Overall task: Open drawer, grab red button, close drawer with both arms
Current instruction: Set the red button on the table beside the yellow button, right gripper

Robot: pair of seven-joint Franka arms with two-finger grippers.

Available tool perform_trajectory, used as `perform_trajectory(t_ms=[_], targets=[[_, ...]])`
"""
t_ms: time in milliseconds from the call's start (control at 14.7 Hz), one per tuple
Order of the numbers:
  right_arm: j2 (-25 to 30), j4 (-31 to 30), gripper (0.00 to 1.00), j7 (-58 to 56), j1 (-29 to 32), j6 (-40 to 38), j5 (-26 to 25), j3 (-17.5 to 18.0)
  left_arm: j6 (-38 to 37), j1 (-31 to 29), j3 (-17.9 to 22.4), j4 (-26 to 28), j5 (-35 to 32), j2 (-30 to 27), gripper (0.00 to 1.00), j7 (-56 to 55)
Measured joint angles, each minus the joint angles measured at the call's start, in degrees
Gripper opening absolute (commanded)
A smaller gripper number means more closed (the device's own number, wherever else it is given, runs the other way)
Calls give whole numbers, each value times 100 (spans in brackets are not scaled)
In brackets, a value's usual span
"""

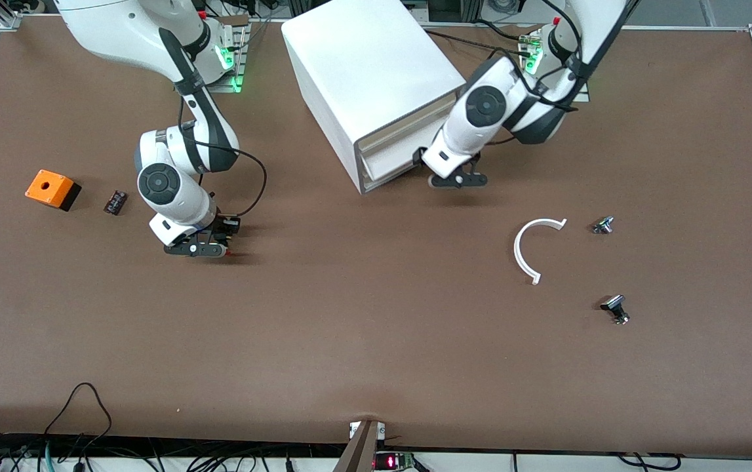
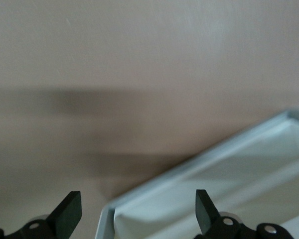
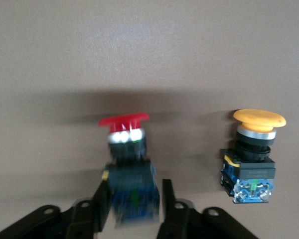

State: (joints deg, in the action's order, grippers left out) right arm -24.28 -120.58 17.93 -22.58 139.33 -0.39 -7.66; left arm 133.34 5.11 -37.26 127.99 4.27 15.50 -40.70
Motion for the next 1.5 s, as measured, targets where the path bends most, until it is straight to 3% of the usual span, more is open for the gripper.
perform_trajectory(t_ms=[204,613,953,1157,1362,1498], targets=[[56,381,100,130,12,-536,0,0,-168,41,-159,51,0,-77,100,53],[307,1643,100,154,145,-1940,0,-10,67,-213,-80,39,-4,-149,100,318],[502,2740,100,153,327,-3141,0,-11,436,-1073,950,-517,-11,-485,100,819],[708,3280,100,152,674,-3535,0,155,-238,-1339,1436,-1098,-13,-731,100,2152],[1085,3413,100,108,1544,-4142,-2,730,-1597,-1458,1986,-1927,-13,-1078,100,3591],[1386,3421,100,-71,1849,-4562,-18,805,-2590,-1481,2355,-2601,-13,-1290,100,4399]])
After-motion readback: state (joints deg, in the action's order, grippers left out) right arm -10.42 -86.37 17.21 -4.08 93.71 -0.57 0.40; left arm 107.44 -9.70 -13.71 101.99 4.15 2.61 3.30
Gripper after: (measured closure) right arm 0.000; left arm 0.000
